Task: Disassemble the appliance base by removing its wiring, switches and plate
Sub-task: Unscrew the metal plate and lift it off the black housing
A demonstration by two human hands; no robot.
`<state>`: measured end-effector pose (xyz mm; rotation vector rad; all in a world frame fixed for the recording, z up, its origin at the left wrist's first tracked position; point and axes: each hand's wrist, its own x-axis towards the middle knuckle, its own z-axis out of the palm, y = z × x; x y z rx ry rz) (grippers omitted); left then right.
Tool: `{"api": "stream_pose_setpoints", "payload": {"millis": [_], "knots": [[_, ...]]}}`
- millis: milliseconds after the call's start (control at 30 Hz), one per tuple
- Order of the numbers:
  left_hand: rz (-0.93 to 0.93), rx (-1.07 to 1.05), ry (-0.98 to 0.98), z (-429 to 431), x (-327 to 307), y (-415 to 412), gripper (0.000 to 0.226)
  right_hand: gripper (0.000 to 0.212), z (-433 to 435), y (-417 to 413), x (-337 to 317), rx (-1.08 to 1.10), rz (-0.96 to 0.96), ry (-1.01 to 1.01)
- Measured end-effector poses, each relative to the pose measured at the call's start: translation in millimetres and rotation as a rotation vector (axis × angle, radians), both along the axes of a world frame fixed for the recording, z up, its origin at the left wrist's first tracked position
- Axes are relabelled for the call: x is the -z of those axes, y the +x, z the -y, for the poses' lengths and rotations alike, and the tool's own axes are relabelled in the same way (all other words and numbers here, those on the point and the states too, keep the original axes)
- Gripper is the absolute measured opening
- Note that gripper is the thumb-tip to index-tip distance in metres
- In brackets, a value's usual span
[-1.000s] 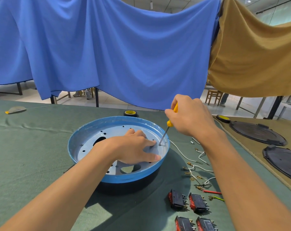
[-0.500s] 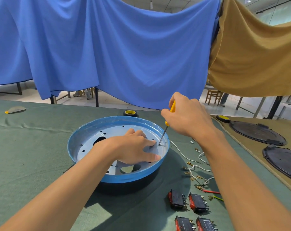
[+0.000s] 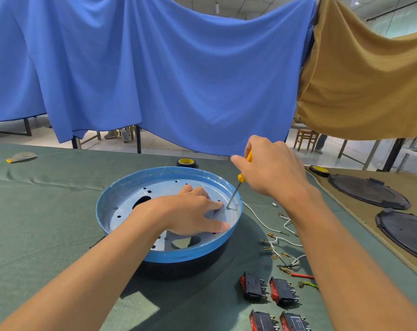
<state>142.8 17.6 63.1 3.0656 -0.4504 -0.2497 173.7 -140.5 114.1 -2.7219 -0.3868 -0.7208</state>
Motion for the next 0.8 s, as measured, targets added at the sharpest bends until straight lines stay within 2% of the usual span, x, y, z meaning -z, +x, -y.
{"api": "stream_pose_setpoints", "payload": {"millis": [100, 233, 333, 367, 467, 500, 667, 700, 800], "knots": [[0.007, 0.006, 0.010, 0.3, 0.3, 0.4, 0.065, 0.015, 1.0, -1.2, -2.4, -0.021, -0.037, 0.009], [0.005, 0.002, 0.003, -0.3, 0.8, 0.8, 0.065, 0.019, -1.4, -2.5, -1.6, -0.026, -0.025, -0.016], [0.003, 0.000, -0.001, -0.7, 1.5, 0.9, 0.065, 0.035, -1.5, -2.7, 0.3, 0.023, 0.016, -0.029], [0.007, 0.003, 0.001, -0.7, 1.7, 1.0, 0.065, 0.035, -1.3, -2.5, -0.1, 0.023, 0.022, -0.029], [0.009, -0.001, 0.000, -0.3, 1.5, 0.9, 0.065, 0.017, -0.7, -1.7, -1.7, -0.044, -0.028, -0.003], [0.008, -0.005, -0.001, -0.1, 1.4, 0.8, 0.065, 0.017, -1.2, -2.2, -2.1, -0.067, -0.052, 0.005], [0.001, -0.013, -0.006, -0.2, 0.6, -0.6, 0.065, 0.037, -5.2, -3.4, 0.3, -0.041, -0.033, 0.040], [0.000, -0.015, -0.006, -0.2, 0.3, -0.8, 0.066, 0.036, -5.0, -2.6, 0.4, -0.047, -0.030, 0.049], [0.002, -0.012, -0.007, 0.2, 0.1, -0.7, 0.066, 0.015, -3.9, -0.7, -1.4, -0.112, -0.075, 0.058]]}}
